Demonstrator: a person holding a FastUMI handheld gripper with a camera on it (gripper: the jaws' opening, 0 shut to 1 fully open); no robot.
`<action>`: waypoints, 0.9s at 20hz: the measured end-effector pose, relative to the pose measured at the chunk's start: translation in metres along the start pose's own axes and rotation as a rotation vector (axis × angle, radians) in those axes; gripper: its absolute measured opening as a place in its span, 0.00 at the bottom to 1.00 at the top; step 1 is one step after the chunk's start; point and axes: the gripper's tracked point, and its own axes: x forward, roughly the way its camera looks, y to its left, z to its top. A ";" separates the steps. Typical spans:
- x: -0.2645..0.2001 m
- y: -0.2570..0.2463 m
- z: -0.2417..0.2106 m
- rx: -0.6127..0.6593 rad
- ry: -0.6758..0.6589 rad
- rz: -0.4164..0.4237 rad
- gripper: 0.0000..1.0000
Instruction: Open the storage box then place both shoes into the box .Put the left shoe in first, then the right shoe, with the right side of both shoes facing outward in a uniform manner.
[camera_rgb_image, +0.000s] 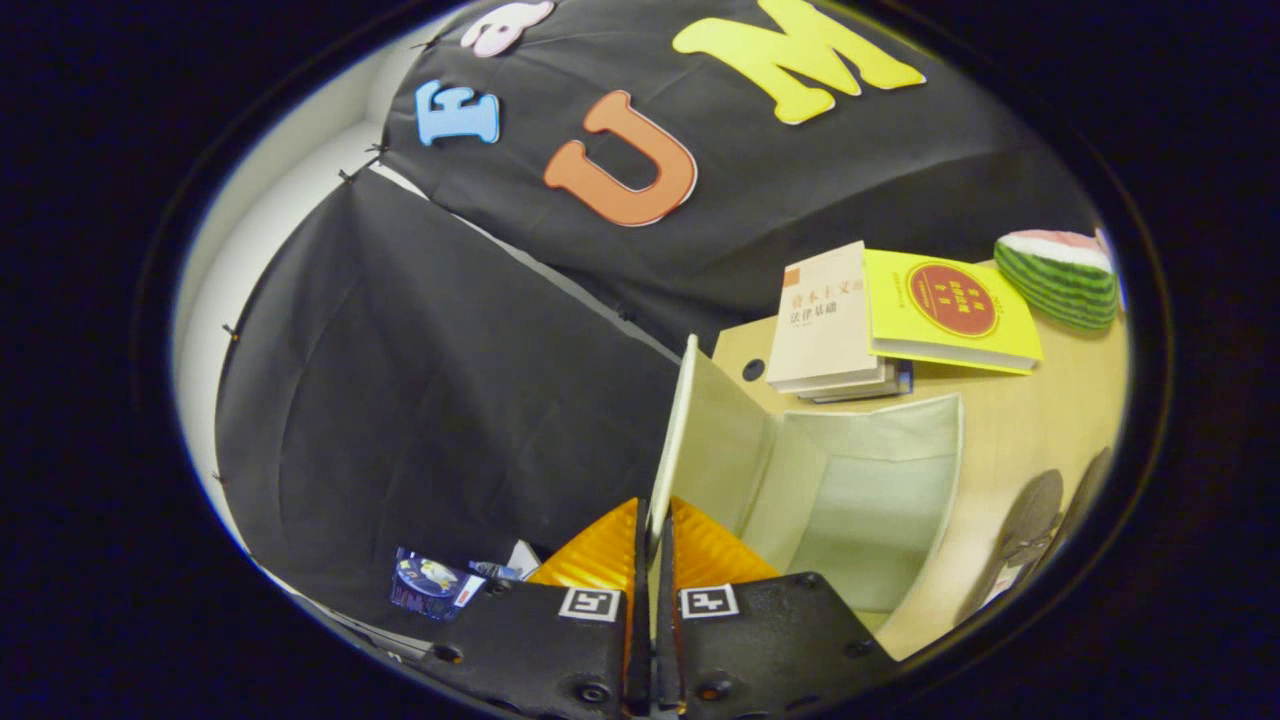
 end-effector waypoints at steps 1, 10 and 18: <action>0.006 0.008 0.000 -0.002 -0.009 0.004 0.10; 0.038 0.044 -0.015 -0.123 -0.041 -0.101 0.85; 0.003 -0.006 -0.029 -0.202 -0.010 -0.258 1.00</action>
